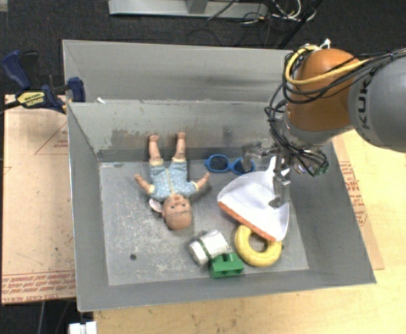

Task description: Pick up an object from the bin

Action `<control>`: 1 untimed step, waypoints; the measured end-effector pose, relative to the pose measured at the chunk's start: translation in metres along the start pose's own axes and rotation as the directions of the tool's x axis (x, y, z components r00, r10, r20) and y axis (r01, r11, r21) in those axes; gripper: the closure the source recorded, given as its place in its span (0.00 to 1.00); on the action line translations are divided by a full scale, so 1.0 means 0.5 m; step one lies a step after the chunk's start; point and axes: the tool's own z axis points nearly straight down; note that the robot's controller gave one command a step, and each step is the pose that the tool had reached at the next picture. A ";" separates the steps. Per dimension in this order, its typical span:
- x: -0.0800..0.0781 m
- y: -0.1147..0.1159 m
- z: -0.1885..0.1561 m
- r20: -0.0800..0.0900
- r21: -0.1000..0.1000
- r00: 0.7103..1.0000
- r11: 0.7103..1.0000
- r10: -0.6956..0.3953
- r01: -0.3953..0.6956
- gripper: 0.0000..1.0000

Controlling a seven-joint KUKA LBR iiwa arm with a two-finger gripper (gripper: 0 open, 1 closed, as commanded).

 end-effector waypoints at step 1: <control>-0.015 0.037 0.036 0.009 0.000 0.984 0.984 0.176 -0.176 0.00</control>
Offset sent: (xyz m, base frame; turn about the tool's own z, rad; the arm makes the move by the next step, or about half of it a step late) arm 0.0010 0.0544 -0.0442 -0.0311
